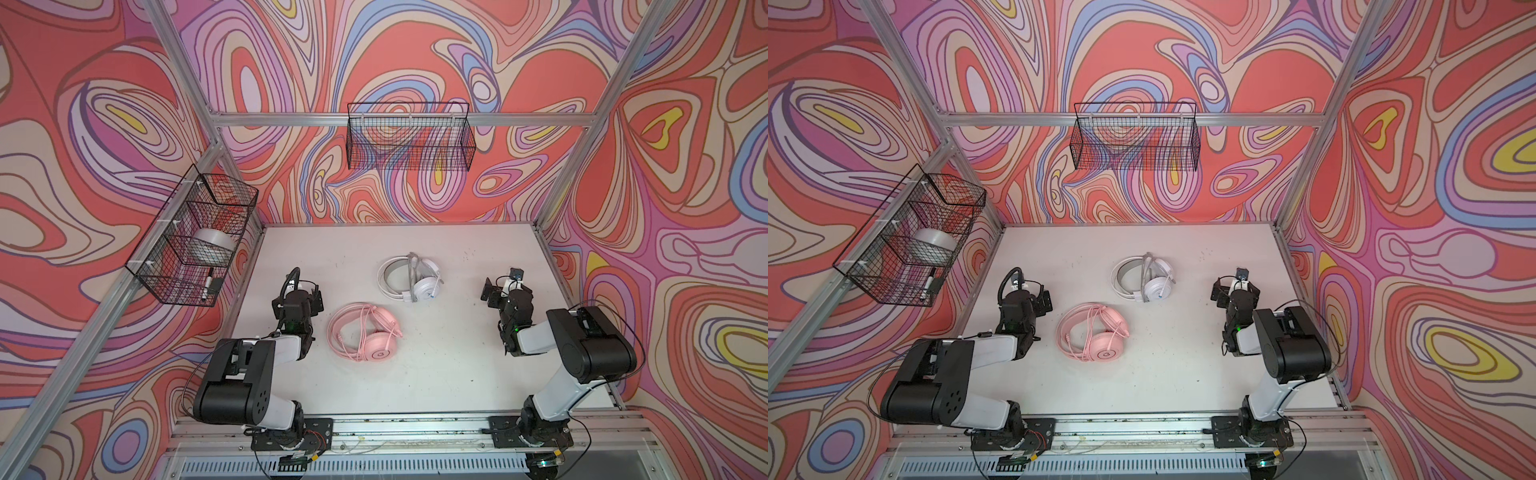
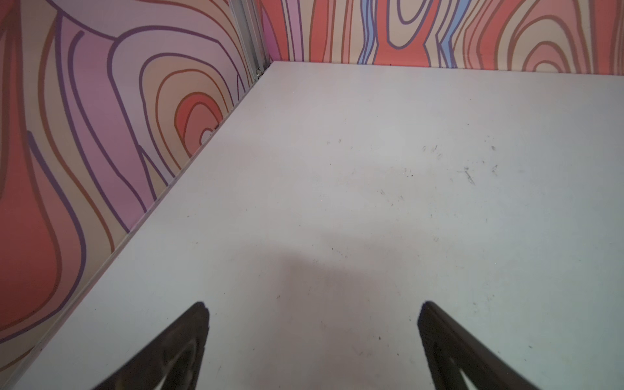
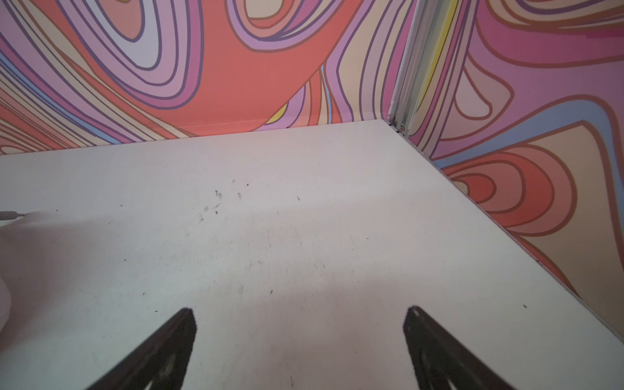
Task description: Wrap the headphones
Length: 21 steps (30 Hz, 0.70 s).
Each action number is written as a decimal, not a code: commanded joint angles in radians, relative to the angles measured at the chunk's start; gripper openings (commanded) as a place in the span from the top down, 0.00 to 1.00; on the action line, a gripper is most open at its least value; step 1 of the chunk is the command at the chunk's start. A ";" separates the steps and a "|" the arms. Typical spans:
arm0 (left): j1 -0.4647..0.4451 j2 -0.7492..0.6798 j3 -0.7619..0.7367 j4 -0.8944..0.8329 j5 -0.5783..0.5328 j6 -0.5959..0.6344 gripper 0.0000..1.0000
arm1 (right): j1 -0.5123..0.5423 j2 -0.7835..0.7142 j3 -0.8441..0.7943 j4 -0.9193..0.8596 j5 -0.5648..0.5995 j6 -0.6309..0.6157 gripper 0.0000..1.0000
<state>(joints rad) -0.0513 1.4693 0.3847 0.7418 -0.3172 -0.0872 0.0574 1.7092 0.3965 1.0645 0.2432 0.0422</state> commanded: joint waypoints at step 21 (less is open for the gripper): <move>0.016 0.059 0.003 0.100 0.146 0.050 0.02 | -0.013 0.010 0.061 -0.078 -0.009 -0.004 0.01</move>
<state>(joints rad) -0.0437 1.5387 0.3847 0.8341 -0.1886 -0.0444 0.0517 1.7096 0.4458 0.9939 0.2394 0.0422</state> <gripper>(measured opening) 0.973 0.985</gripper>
